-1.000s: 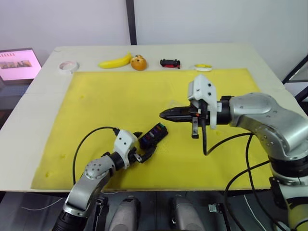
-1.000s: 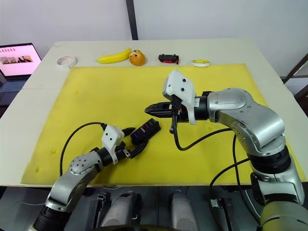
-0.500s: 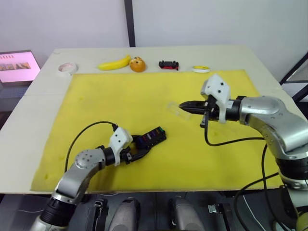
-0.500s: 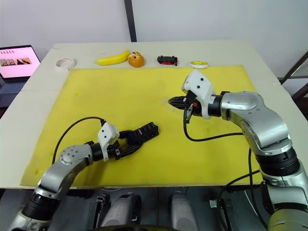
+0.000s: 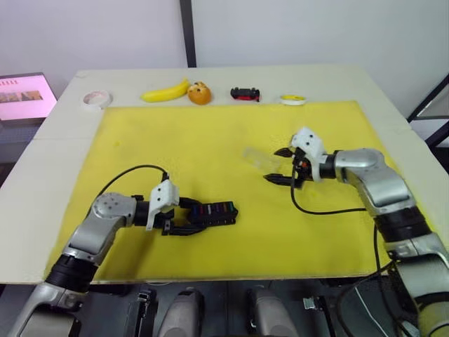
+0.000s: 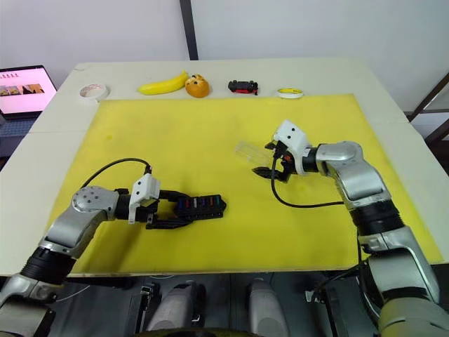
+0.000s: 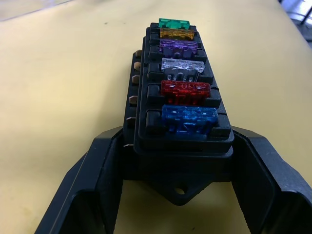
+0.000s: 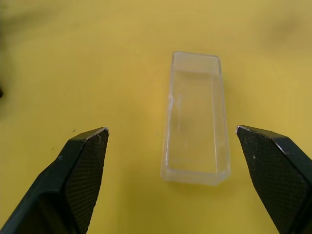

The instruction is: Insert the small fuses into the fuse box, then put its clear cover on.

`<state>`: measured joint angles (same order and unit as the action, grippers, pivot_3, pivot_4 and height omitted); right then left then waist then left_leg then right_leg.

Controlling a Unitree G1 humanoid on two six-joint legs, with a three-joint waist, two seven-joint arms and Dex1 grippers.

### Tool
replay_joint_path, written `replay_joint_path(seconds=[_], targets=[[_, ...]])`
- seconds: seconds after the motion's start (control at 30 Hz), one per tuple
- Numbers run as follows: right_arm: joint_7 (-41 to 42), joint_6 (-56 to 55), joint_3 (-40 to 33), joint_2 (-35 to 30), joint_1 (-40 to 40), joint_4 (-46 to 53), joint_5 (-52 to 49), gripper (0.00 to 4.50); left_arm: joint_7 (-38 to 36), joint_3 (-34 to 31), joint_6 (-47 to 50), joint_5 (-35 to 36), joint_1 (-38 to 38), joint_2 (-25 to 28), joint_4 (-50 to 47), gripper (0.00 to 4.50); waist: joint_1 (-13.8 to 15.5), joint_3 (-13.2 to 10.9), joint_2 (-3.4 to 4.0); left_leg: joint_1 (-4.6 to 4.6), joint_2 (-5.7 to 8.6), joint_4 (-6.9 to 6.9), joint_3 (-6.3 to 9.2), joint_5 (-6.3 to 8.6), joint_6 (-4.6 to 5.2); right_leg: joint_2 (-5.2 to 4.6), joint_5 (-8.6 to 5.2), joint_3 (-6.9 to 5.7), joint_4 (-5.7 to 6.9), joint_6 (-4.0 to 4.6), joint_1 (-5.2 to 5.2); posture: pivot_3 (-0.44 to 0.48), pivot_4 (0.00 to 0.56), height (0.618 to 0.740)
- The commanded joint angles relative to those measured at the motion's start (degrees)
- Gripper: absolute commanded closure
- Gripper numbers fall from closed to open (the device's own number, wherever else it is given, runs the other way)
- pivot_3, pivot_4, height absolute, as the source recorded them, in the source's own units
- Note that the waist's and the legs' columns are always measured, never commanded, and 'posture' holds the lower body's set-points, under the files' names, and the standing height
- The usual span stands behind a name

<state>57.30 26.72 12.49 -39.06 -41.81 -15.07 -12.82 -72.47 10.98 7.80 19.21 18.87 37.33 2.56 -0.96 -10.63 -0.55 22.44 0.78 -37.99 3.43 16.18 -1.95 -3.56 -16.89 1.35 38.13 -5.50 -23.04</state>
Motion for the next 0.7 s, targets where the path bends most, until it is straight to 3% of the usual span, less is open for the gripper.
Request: replay_joint_path(seconds=[0.03, 0.33, 0.43, 0.57, 0.7], targets=[[1.43, -1.55, -0.27, 1.56, -3.48, -4.50, 1.47, 0.04, -1.75, 0.53, -1.13, -0.46, 0.23, -0.11, -0.22, 1.95, 0.01, 0.00, 0.00, 0.01, 0.00, 0.00, 0.00, 0.00, 0.00, 0.00, 0.00, 0.00, 0.00, 0.00, 0.00, 0.000, 0.150, 0.740], [1.94, -2.35, -0.73, 6.68, -7.54, -14.14, 4.03, 0.04, -2.04, -0.27, -1.35, -0.22, -1.37, 0.49, -1.31, 1.95, -0.03, 0.00, 0.00, 0.02, 0.01, 0.00, 0.00, 0.00, 0.00, -0.01, 0.00, 0.01, 0.02, 0.00, -0.05, 0.000, 0.150, 0.740], [2.05, -2.23, -0.66, 7.00, -7.86, -14.99, 4.65, 0.86, -2.01, -0.52, -1.22, -0.09, -1.87, 0.64, -1.59, 1.95, -0.03, 0.00, 0.00, 0.03, 0.01, 0.00, 0.00, 0.00, 0.00, -0.01, 0.00, 0.01, 0.02, 0.00, -0.05, 0.000, 0.150, 0.740], [2.37, -1.50, -1.58, 6.76, -7.79, -13.30, 4.34, 2.78, -1.94, -0.65, -1.22, -0.17, -2.21, 0.56, -1.60, 1.95, -0.03, 0.00, 0.01, 0.03, 0.01, 0.01, 0.00, 0.00, 0.00, 0.00, 0.00, 0.01, 0.03, 0.00, -0.07, 0.000, 0.150, 0.740], [3.03, 0.51, -2.20, 5.19, -7.07, -7.36, 3.65, 2.78, -2.04, -0.90, -0.76, 0.08, -2.09, 0.68, -1.43, 1.95, -0.02, -0.01, 0.01, 0.04, 0.01, 0.01, 0.00, 0.00, 0.00, 0.00, 0.00, 0.01, 0.03, 0.00, -0.08, 0.000, 0.150, 0.740]])
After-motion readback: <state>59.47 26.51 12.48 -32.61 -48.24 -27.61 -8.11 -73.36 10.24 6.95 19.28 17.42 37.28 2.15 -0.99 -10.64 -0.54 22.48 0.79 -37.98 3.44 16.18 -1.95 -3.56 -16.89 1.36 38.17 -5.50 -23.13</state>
